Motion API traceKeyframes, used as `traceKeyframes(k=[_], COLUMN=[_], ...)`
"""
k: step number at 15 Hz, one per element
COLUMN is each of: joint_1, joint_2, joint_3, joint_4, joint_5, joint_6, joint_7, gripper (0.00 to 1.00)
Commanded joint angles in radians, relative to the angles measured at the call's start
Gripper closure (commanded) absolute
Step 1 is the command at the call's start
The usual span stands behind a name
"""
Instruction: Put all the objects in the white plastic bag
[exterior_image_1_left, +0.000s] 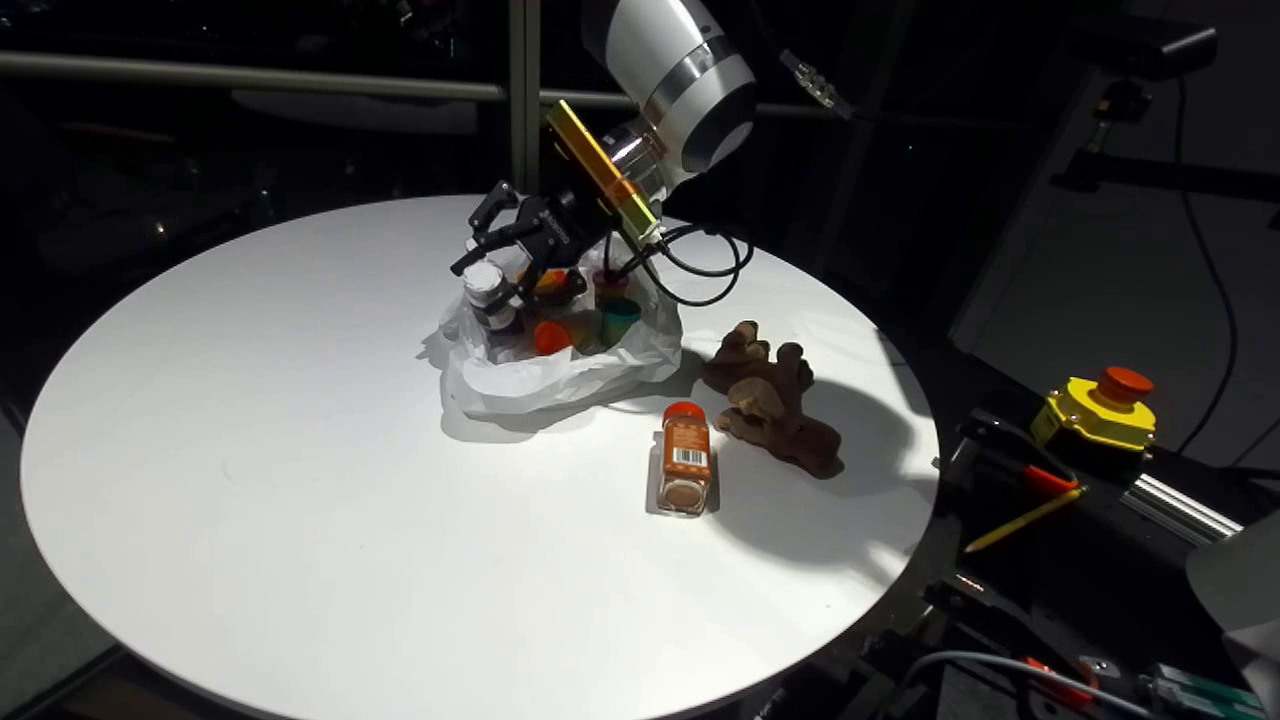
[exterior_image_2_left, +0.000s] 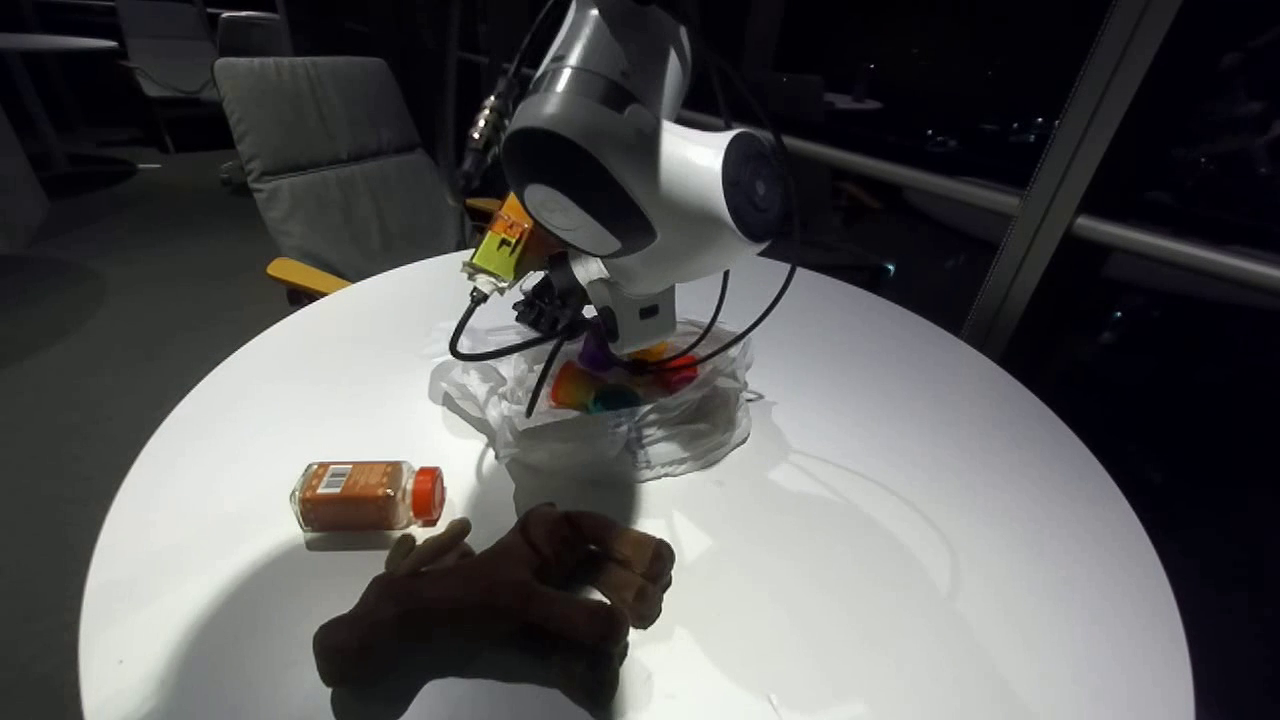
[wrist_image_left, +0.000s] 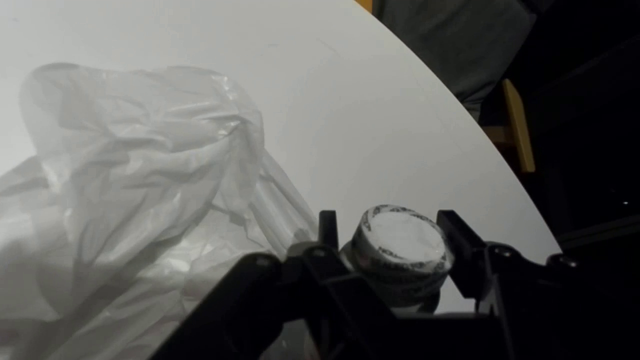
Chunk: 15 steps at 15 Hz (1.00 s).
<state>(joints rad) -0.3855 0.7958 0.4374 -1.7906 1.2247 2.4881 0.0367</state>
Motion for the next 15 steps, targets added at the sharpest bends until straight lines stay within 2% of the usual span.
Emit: traceKeyframes(k=[1, 5, 9, 15], joint_1=[0.087, 0.170, 0.246, 0.345], joint_2=[-0.053, -0.051, -0.043, -0.045], joint_3=[-0.135, -0.249, -0.319, -0.406], joint_4=[-0.008, -0.024, -0.030, -0.038], joint_5=[0.143, 0.183, 0.143, 0.101], joint_6=[-0.123, -0.242, -0.360, -0.330], joint_7=[-0.051, -0.040, -0.014, 0.033], gripper=[0.73, 0.73, 0.73, 0.73])
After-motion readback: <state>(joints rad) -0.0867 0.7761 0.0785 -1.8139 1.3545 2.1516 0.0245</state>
